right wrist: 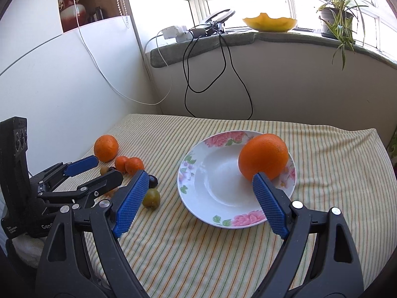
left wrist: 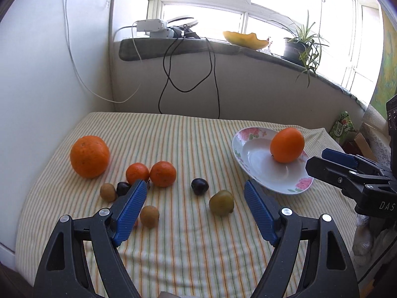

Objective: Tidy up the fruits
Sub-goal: 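Move the right tool to the green-yellow fruit and close on it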

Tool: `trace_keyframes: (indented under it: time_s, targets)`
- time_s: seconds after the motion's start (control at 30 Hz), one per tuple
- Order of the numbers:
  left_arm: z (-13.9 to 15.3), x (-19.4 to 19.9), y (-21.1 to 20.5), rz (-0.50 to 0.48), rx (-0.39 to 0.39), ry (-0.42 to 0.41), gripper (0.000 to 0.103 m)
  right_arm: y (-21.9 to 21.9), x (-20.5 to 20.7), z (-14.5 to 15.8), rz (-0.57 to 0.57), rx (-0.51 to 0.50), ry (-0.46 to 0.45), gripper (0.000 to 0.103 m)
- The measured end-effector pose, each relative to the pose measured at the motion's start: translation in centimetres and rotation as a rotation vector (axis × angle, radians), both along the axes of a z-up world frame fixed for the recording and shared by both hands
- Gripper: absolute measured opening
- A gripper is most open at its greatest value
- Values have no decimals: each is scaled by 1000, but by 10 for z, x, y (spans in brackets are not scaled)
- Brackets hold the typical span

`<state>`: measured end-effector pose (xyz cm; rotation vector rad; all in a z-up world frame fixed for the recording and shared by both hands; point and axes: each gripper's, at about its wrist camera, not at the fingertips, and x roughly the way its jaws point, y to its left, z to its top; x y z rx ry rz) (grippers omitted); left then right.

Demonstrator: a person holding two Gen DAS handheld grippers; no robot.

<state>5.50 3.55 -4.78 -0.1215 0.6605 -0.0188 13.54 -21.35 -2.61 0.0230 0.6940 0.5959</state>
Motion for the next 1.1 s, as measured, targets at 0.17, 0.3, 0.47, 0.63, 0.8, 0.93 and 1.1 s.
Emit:
trace_keyframes:
  time_s: [0.17, 0.3, 0.47, 0.63, 0.8, 0.93, 1.1]
  targets:
    - [-11, -18, 23, 49, 3, 24, 81, 17, -9, -9, 57, -12, 16, 88]
    - [-21, -31, 42, 89, -20, 42, 81, 32, -14, -20, 99, -23, 47, 86]
    - [-32, -34, 57, 117, -40, 63, 77, 47, -17, -33, 145, -43, 90, 74]
    - [-40, -28, 69, 122, -94, 81, 69, 59, -15, -45, 163, -65, 123, 63]
    - [-49, -20, 77, 115, -161, 101, 53, 70, -14, -53, 166, -92, 134, 56]
    - [-47, -18, 61, 56, -128, 93, 44, 79, -10, -62, 156, -112, 142, 53]
    - [-46, -6, 53, 14, -106, 88, 40, 87, -5, -71, 153, -128, 155, 50]
